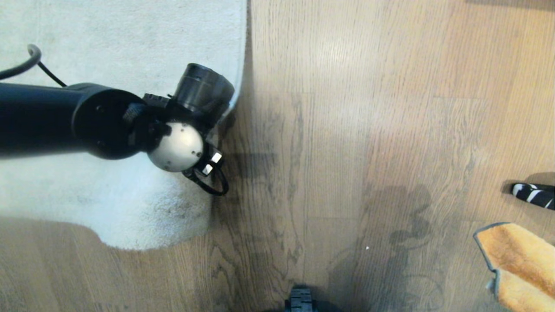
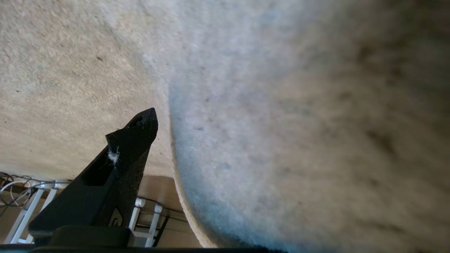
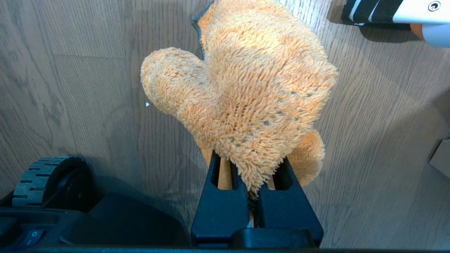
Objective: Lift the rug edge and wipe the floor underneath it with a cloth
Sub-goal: Lift up the carpet
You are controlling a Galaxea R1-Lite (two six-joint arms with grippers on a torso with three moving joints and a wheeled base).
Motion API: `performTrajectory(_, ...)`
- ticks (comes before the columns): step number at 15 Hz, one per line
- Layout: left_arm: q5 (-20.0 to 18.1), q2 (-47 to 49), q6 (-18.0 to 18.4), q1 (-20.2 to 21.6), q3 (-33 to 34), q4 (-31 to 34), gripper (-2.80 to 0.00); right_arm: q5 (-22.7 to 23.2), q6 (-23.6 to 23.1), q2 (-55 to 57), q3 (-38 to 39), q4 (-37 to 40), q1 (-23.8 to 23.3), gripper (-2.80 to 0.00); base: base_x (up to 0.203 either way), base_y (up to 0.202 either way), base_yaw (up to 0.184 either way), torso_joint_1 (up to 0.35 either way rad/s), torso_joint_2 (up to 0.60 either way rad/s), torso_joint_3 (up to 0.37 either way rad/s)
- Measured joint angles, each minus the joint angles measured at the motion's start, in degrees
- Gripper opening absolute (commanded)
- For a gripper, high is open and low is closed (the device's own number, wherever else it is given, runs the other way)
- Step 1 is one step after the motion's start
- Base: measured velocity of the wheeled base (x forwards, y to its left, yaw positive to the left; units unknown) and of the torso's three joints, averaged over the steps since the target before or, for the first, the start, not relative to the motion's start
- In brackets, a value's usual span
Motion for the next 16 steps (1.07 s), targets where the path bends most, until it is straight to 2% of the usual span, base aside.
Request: performTrajectory(16, 1.8, -0.4, -0.1, -8.8, 4.7, 0.9, 0.00, 0.0, 0.0, 0.0, 0.0, 0.0, 0.0, -2.80, 0.000, 0.000, 0.000, 0.000, 0.00, 0.000)
